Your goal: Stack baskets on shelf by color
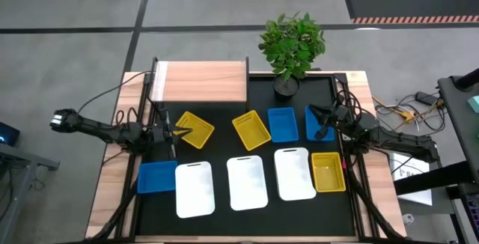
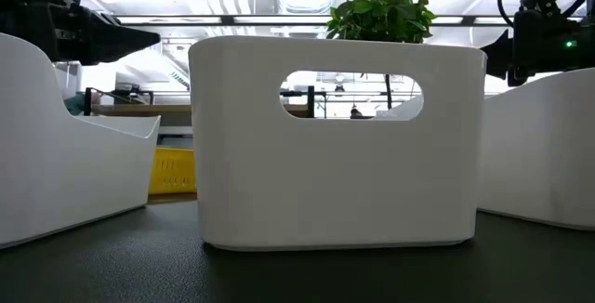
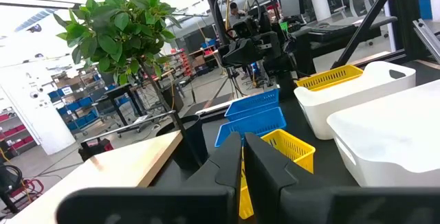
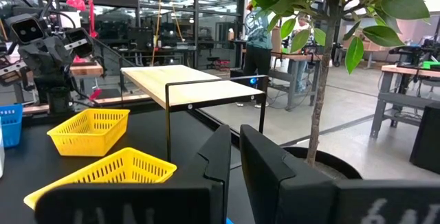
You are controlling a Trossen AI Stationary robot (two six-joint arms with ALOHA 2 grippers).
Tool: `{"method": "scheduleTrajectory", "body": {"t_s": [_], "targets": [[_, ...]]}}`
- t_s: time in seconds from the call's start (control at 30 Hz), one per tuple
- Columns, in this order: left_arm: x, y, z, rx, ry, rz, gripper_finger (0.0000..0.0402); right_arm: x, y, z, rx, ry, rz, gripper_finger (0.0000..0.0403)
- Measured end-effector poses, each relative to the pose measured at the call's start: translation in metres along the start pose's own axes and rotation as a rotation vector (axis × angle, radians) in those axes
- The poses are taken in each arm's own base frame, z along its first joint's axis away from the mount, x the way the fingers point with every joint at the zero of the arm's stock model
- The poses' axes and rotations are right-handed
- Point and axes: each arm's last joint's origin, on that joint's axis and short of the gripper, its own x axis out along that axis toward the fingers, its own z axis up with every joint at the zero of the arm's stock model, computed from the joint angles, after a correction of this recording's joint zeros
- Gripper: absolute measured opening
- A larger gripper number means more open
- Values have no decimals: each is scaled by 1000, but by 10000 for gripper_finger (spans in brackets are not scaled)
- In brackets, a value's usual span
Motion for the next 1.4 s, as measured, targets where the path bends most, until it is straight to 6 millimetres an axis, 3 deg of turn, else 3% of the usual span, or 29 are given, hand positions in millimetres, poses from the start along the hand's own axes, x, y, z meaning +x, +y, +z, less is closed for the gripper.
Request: {"method": "scheduleTrajectory", "body": {"t_s": [1.23, 1.33, 1.4], "targets": [[0, 0, 0, 0, 0, 0, 2, 0, 0, 0, 1, 0, 0, 27], [0, 0, 0, -18, -5, -3, 2, 0, 0, 0, 179, -4, 1, 27], [0, 1, 3, -120, -40, -12, 2, 0, 0, 1, 294, -6, -6, 27]]}}
